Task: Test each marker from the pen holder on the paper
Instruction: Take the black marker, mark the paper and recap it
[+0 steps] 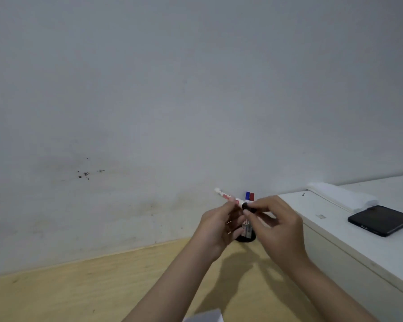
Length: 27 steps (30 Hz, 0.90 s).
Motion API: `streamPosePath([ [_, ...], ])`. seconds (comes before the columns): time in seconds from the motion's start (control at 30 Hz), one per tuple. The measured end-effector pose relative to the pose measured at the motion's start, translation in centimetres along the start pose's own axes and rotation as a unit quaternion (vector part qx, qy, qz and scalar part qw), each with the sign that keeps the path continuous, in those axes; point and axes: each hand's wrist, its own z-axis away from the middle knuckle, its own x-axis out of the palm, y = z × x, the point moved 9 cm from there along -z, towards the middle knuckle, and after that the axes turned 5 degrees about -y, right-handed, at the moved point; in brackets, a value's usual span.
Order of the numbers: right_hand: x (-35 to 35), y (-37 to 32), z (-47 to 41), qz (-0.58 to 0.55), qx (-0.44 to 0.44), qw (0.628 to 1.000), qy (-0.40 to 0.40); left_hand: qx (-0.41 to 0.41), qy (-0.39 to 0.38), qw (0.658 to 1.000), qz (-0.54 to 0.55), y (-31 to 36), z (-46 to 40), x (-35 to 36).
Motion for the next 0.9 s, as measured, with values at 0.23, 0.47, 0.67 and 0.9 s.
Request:
streamPosePath([
  [0.23,1.3,-6.1,5.8,-0.040,0.019,0.998,-0.053,0.161,0.098,0.978,-0.090,3.0,10.9,-3.6],
  [0.47,5.0,-8.6,7.2,-0.186,0.203,0.957,-0.093,0.248,0.078,0.931,-0.256,4.2,19.1,-4.4],
  [0.67,4.7,-10.8,8.3,-0.292,0.224,0.929,-0.032,0.261,0.116,0.921,-0.264,5.4,23.1,-6.8],
  [0.9,6.3,-12.4,9.9,-0.359,0.234,0.899,-0.090,0.288,0.139,0.871,-0.372,5.5,25.0,-6.2],
])
